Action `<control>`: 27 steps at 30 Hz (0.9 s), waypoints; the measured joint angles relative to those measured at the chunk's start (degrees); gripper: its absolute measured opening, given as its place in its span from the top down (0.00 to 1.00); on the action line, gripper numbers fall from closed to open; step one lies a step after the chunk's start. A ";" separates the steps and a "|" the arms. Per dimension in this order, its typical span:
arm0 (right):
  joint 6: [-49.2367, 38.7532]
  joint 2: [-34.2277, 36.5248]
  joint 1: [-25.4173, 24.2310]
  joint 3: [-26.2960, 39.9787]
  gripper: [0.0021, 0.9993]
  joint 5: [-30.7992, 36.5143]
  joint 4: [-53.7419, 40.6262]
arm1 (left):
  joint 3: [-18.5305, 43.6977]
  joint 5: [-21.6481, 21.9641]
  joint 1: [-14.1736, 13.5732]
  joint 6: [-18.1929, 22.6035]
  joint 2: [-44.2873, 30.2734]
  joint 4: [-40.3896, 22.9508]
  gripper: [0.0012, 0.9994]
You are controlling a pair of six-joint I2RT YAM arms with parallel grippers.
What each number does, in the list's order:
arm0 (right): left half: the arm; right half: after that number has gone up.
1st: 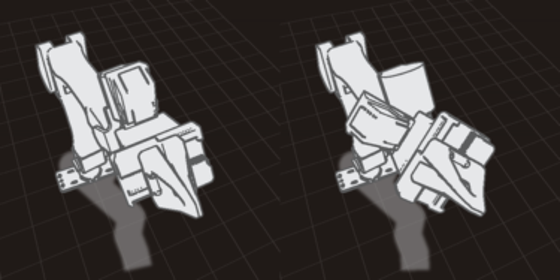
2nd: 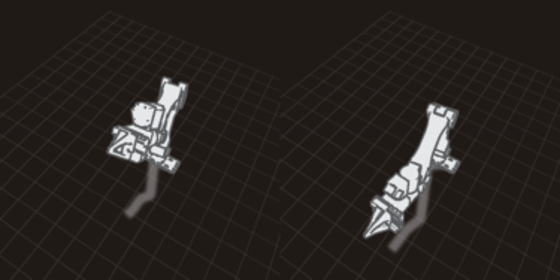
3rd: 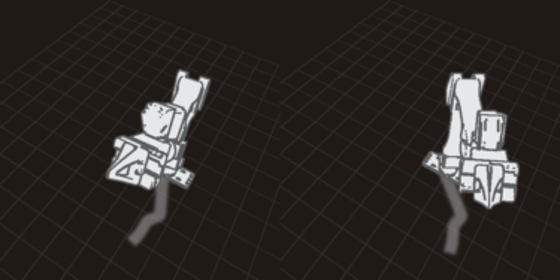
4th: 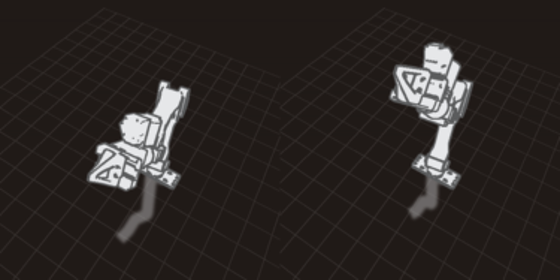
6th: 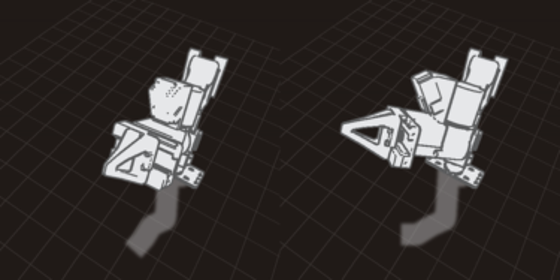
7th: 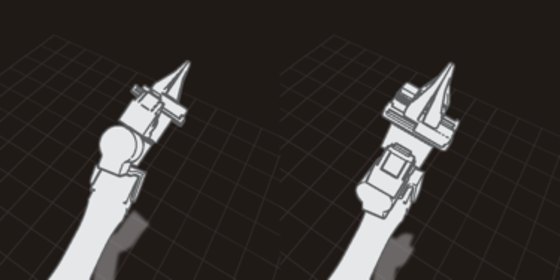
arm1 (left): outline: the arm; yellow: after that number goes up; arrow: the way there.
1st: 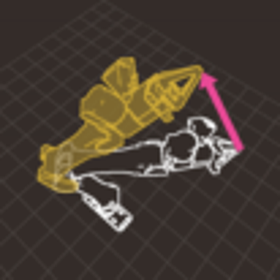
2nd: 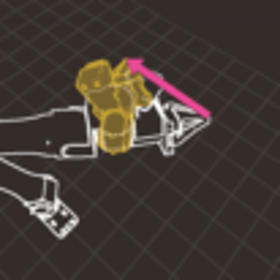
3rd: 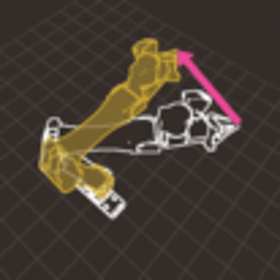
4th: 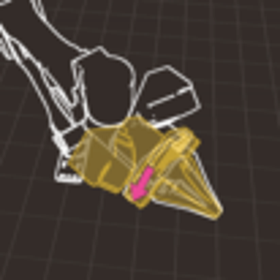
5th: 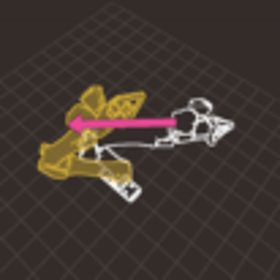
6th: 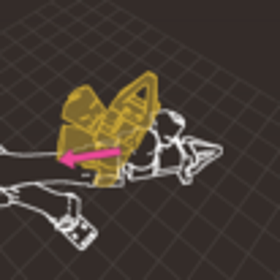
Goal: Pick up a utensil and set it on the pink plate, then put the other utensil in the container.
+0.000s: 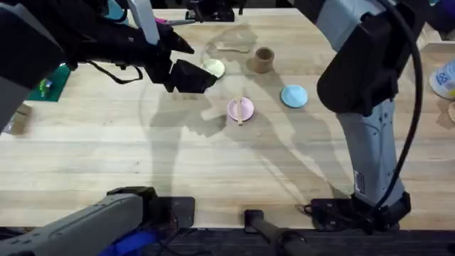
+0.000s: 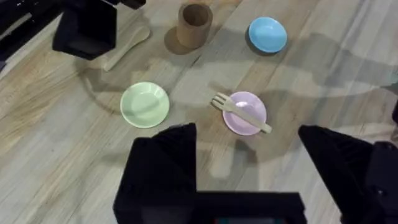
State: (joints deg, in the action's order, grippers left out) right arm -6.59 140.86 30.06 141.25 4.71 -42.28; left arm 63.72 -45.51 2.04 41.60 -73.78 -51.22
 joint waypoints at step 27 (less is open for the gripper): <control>-29.08 0.00 -2.14 0.02 0.00 -3.97 -17.77 | 0.00 -0.01 0.00 0.00 0.00 -0.04 0.00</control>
State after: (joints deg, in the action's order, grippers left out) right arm -35.67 140.85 27.92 141.27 0.74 -60.05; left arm 63.72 -45.52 2.04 41.60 -73.77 -51.27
